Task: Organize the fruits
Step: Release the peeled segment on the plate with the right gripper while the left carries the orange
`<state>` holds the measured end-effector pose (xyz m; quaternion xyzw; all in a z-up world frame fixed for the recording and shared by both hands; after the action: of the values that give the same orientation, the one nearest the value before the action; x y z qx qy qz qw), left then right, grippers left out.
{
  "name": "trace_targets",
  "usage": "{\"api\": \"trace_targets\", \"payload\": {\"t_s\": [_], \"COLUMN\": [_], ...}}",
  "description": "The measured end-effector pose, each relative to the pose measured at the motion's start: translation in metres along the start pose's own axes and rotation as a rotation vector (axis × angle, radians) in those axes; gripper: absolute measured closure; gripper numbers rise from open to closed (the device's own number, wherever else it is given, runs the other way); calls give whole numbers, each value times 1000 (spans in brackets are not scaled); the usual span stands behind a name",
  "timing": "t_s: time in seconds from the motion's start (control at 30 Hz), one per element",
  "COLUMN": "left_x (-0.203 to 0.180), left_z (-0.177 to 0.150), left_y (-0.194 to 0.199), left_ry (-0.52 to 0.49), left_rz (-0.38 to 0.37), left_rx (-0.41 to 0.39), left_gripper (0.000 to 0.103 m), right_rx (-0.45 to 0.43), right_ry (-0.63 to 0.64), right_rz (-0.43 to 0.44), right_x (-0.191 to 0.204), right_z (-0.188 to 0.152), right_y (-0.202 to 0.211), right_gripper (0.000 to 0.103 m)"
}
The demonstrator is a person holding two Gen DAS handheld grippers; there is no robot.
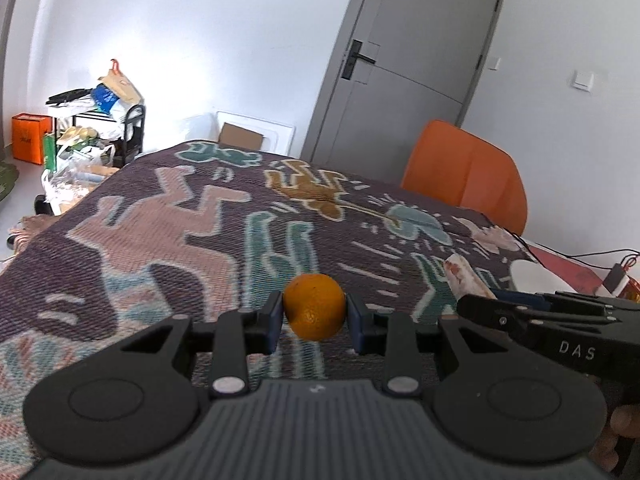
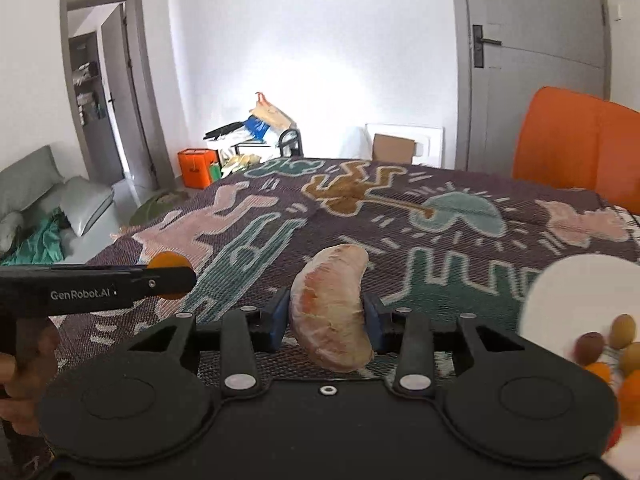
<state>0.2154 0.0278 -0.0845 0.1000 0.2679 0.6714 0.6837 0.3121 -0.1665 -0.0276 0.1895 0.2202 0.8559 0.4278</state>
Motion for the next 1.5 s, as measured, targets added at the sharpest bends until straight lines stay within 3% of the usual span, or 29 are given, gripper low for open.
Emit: {"api": "trace_targets", "payload": {"t_s": [0.4,1.03,1.13,1.2,1.5], "left_x": [-30,-50,-54,-58,-89], "left_z": [-2,-4,-3,-3,-3], "left_y": [-5,-10,-10,-10,-16], "left_ry": [-35,-70,-77,-85,-125], "left_rz": [-39,-53,-59,-64,-113], "left_rx": [8,19,17,17,20], "left_gripper": [71,71,71,71,71], "right_rx": [-55,-72,-58,-75,-115], "right_ry": [-48,-127,-150,-157,-191], "right_rz": [-77,-170,-167,-197,-230], "right_x": [-39,-92,-100,-105,-116], "right_z": [2,-11,-14,-16,-28], "right_y": [32,52,50,55,93], "right_gripper": [66,65,53,39,37]}}
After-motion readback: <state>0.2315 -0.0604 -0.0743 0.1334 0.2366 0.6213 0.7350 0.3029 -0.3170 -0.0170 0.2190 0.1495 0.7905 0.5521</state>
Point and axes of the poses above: each gripper's, at about its wrist camera, not at the fingertips, and y roughly against the way its jaws point, x to its left, z to its top, the point moved 6 cm from there along -y, roughly the way its jaws point, and after that the axes turned 3 degrees about -y, right-handed, at the moved point
